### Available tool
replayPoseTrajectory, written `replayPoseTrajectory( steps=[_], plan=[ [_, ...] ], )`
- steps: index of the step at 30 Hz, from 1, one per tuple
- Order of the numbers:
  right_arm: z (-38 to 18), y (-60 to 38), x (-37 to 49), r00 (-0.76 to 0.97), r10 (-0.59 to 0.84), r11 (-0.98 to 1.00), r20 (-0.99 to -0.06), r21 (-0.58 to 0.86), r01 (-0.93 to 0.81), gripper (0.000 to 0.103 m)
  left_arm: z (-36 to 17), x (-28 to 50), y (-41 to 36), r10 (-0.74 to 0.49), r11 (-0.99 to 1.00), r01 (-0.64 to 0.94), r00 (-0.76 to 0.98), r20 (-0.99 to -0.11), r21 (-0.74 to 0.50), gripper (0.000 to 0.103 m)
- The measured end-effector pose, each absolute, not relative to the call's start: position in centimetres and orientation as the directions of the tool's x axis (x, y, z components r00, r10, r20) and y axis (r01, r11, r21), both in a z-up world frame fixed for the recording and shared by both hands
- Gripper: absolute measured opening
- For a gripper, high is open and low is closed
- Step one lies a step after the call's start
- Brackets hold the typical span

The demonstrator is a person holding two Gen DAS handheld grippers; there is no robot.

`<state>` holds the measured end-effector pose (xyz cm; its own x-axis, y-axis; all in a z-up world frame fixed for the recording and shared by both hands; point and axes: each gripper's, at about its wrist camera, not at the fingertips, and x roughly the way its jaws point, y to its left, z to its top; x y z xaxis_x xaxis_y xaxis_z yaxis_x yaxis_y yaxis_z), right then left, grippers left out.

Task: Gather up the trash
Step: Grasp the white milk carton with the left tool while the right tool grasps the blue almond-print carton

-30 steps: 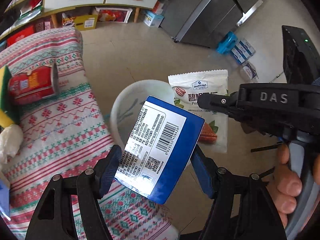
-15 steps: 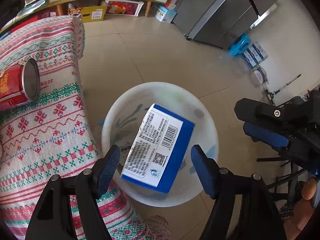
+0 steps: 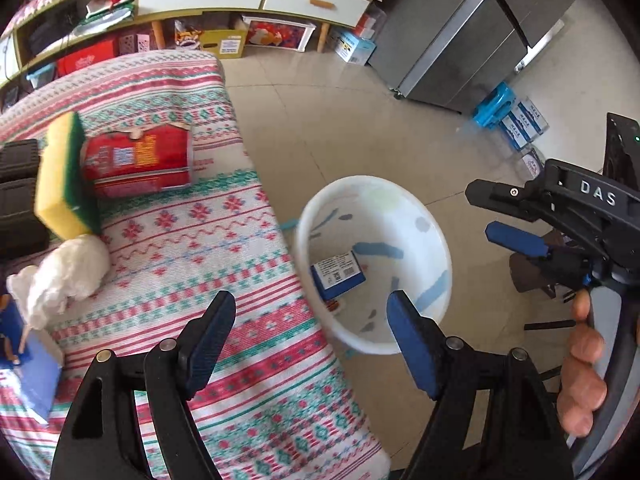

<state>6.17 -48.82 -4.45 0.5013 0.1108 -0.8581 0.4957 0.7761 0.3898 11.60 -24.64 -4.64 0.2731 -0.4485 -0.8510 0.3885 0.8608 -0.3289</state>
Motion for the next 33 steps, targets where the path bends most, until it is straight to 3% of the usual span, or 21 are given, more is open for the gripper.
replayPoseTrajectory(
  steps=[5,11,17,21,33],
  plan=[
    [-4.6,-46.5,7.3,0.489,0.153,0.805,-0.859,0.396,0.442,0.062,-2.8,11.3,-17.1,-0.366,0.899,0.364,0.323,-0.872,-0.243,0.080],
    [-5.0,-41.9,8.8,0.452,0.185,0.864,-0.873,0.364,0.348,0.070,-1.3,12.6,-5.1,-0.242,0.964,0.202,0.391,-0.888,-0.173,0.080],
    [-6.3,-35.6,10.1,0.406,0.284,0.887,-0.869,0.398,0.232,0.072,-3.0,13.2,3.5,-0.243,0.967,0.032,0.412,-0.878,-0.253,0.080],
    [-7.6,-30.7,10.5,0.364,0.315,0.909,-0.877,0.389,0.150,0.073,-4.0,13.2,3.9,-0.281,0.956,0.027,0.388,-0.878,-0.294,0.080],
    [-11.8,-23.8,11.0,0.235,0.462,0.869,-0.855,0.490,0.073,0.073,-5.8,14.5,-0.2,-0.191,0.982,0.066,0.382,-0.904,-0.179,0.080]
  ],
)
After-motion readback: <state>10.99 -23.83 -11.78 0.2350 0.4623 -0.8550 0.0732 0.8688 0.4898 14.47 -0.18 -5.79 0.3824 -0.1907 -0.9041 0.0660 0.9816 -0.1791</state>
